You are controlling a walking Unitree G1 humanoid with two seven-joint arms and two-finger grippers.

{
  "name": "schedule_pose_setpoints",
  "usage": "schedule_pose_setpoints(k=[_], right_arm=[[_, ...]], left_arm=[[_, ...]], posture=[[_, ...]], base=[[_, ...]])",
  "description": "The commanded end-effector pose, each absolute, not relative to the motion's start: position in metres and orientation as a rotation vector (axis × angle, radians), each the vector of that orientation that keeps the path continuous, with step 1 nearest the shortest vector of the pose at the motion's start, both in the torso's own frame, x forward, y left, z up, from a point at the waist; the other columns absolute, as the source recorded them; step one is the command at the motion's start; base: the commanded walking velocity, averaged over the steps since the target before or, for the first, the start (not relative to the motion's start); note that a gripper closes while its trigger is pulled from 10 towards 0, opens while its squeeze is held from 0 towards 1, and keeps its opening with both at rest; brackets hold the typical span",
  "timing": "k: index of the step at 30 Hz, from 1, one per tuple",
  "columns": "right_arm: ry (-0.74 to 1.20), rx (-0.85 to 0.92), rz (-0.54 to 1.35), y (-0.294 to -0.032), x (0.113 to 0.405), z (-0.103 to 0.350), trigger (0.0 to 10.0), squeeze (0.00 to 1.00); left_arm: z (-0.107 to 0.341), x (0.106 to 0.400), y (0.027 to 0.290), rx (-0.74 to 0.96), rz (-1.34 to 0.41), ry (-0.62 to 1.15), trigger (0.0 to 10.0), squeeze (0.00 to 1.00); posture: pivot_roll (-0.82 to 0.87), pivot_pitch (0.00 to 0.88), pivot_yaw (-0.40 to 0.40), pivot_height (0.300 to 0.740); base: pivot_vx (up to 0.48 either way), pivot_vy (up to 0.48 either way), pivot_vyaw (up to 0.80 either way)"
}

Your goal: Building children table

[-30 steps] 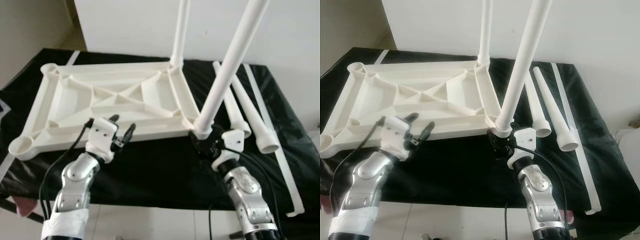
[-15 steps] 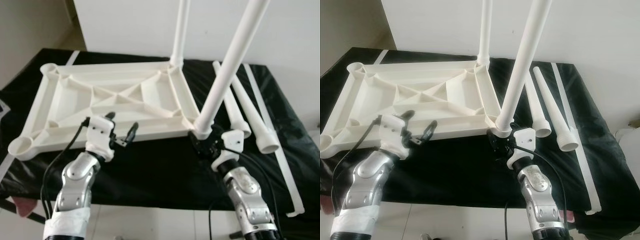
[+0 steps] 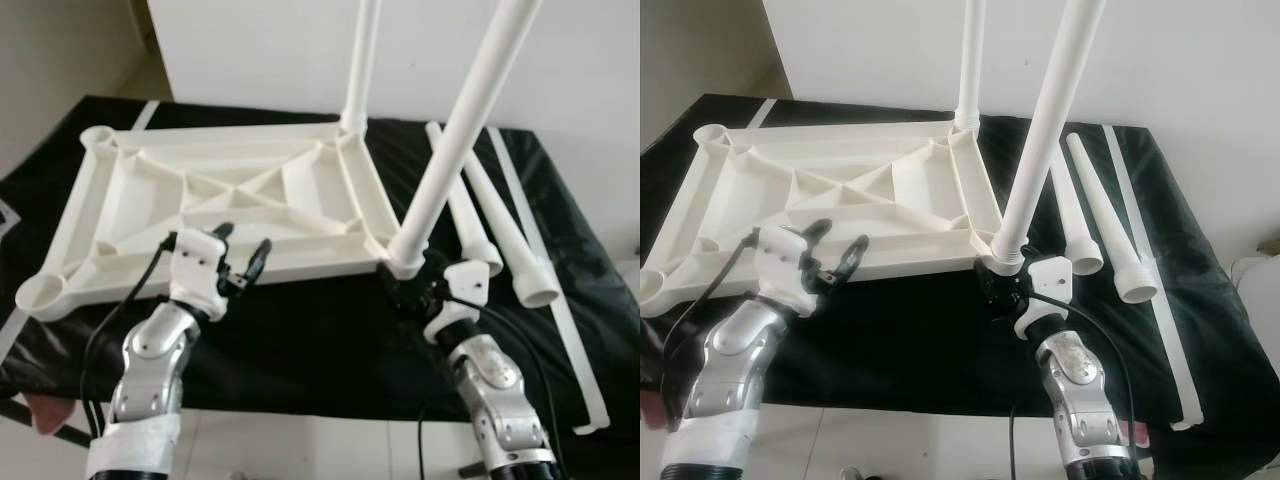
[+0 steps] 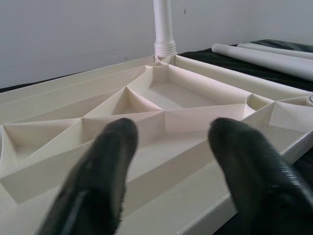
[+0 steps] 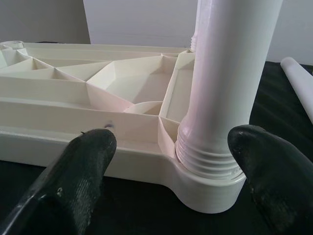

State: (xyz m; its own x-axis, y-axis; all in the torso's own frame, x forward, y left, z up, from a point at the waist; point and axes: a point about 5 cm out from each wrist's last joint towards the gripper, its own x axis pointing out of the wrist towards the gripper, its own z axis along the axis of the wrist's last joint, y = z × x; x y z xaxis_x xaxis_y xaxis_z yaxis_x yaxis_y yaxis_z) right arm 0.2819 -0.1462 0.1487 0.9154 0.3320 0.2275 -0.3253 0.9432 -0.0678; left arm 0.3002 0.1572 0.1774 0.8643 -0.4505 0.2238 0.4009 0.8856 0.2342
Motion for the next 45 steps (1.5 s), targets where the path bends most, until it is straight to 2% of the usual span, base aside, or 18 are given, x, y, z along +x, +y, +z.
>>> schedule_pose_setpoints(k=[1, 26, 34, 35, 36, 37, 40, 41, 42, 45], right_arm=[[-0.228, -0.028, 0.335, -0.146, 0.28, 0.147, 10.0, 0.0], [-0.224, -0.01, 0.258, -0.154, 0.277, 0.143, 10.0, 0.0], [-0.214, -0.029, 0.304, -0.163, 0.29, 0.146, 10.0, 0.0], [-0.214, -0.033, 0.314, -0.163, 0.292, 0.147, 10.0, 0.0], [-0.216, -0.043, 0.345, -0.163, 0.296, 0.148, 10.0, 0.0], [-0.215, -0.048, 0.371, -0.162, 0.301, 0.15, 10.0, 0.41], [-0.213, -0.052, 0.387, -0.162, 0.305, 0.151, 10.0, 0.41], [-0.209, -0.051, 0.414, -0.16, 0.309, 0.152, 10.0, 1.0], [-0.201, -0.063, 0.43, -0.16, 0.315, 0.151, 10.0, 1.0], [-0.191, -0.084, 0.447, -0.158, 0.323, 0.151, 10.0, 1.0]], left_arm=[[0.178, 0.3, 0.16, 0.16, -0.356, -0.289, 0.0, 0.0], [0.179, 0.3, 0.163, 0.174, -0.369, -0.294, 0.0, 0.0], [0.181, 0.299, 0.162, 0.206, -0.437, -0.285, 0.0, 0.0], [0.18, 0.299, 0.16, 0.204, -0.458, -0.279, 3.8, 0.0], [0.179, 0.298, 0.158, 0.213, -0.48, -0.264, 3.8, 0.0], [0.178, 0.297, 0.153, 0.207, -0.519, -0.254, 10.0, 0.0], [0.178, 0.296, 0.15, 0.203, -0.544, -0.249, 10.0, 0.0], [0.177, 0.296, 0.147, 0.2, -0.566, -0.242, 10.0, 0.0], [0.177, 0.295, 0.145, 0.191, -0.584, -0.242, 10.0, 1.0], [0.178, 0.295, 0.142, 0.189, -0.613, -0.245, 10.0, 1.0]], posture=[[-0.04, 0.153, -0.035, 0.74], [-0.05, 0.16, -0.029, 0.74], [-0.06, 0.17, -0.022, 0.74], [-0.06, 0.171, -0.022, 0.74], [-0.06, 0.167, -0.021, 0.74], [-0.06, 0.169, -0.022, 0.74], [-0.06, 0.169, -0.022, 0.74], [-0.05, 0.165, -0.024, 0.74], [-0.05, 0.161, -0.025, 0.74], [-0.05, 0.157, -0.026, 0.74]], base=[[0.0, 0.0, 0.0], [0.0, 0.0, 0.0], [0.0, 0.0, 0.0], [0.0, 0.0, 0.0], [0.0, 0.0, 0.0], [0.0, 0.0, 0.0], [0.0, 0.0, 0.0], [0.0, 0.0, 0.0], [0.0, 0.0, 0.0], [0.0, 0.0, 0.0]])
